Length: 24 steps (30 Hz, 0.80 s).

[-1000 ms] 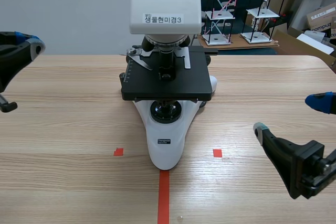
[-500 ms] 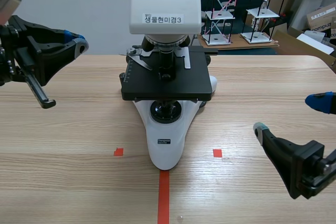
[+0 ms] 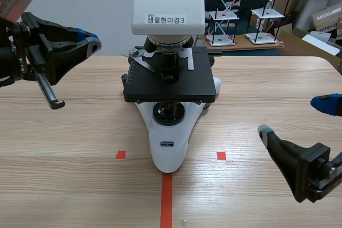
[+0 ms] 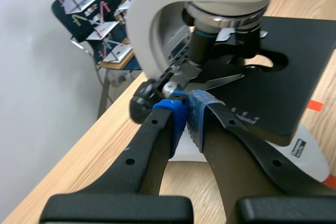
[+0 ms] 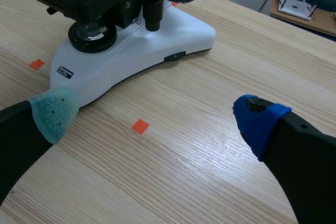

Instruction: Point at the stage clip

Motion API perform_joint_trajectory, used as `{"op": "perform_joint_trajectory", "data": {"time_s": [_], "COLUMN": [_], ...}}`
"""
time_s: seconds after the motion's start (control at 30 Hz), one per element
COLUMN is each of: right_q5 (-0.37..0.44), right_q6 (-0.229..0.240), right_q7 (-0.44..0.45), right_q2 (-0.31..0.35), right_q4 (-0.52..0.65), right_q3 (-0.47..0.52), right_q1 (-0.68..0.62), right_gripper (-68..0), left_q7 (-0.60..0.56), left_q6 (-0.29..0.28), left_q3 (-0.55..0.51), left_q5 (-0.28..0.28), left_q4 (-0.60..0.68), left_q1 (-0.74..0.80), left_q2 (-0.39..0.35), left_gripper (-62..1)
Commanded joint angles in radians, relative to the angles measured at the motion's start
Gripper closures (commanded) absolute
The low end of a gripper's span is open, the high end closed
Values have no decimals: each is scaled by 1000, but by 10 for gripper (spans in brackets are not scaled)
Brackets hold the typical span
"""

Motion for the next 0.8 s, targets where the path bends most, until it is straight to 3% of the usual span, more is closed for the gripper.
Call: {"op": "perform_joint_trajectory", "data": {"time_s": [0.0,0.77], "right_q5": [14,14], "right_q6": [0,0], "right_q7": [14,14], "right_q2": [11,11], "right_q4": [17,17], "right_q3": [3,3], "right_q1": [-2,-2], "right_gripper": [-653,-653], "left_q7": [-17,2], "left_q6": [6,-1], "left_q3": [3,7], "left_q5": [-9,-11], "left_q4": [19,18], "left_q1": [-21,-24], "left_q2": [2,5], "left_gripper": [-29,-29]}}
